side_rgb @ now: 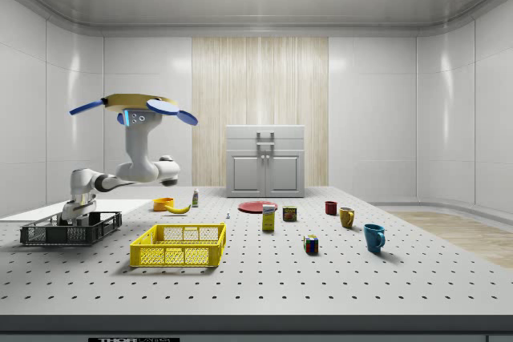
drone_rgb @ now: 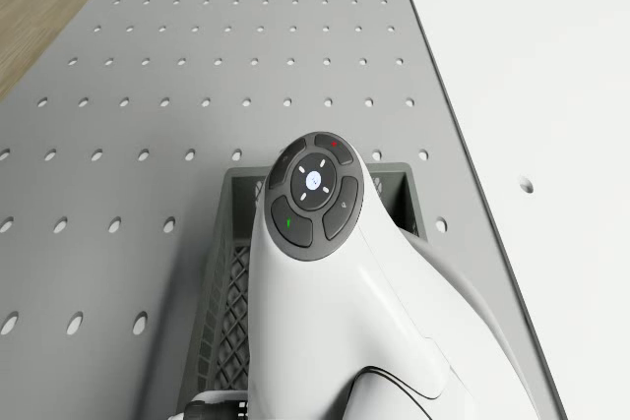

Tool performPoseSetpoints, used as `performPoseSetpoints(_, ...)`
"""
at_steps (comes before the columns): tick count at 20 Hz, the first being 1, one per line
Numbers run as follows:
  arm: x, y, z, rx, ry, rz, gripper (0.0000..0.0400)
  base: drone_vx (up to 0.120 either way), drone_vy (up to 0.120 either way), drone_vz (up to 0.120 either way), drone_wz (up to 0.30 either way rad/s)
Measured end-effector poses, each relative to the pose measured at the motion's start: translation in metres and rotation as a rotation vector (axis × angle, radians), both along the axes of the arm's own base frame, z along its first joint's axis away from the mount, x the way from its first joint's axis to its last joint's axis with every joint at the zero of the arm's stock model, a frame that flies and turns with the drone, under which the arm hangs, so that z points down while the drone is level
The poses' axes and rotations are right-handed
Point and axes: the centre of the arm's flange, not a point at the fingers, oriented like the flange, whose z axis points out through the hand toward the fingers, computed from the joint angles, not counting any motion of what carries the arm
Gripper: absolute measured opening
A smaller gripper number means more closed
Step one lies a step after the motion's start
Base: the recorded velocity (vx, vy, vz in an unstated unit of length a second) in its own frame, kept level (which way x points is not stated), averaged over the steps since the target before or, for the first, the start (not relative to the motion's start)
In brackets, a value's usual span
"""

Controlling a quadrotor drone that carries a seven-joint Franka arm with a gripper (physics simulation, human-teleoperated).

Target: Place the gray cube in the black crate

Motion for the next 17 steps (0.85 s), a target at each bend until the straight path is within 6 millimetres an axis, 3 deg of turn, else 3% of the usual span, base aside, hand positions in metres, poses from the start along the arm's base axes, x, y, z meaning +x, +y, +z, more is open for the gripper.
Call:
performPoseSetpoints(4,0.000,0.000,0.000,0.000,0.000,0.000,0.0251,0.120,0.000,0.000,0.000)
performPoseSetpoints(9,0.000,0.000,0.000,0.000,0.000,0.000,0.0353,0.000,0.000,0.000,0.000)
performPoseSetpoints(17,0.000,0.000,-0.016,0.000,0.000,0.001,0.0393,0.000,0.000,0.000,0.000)
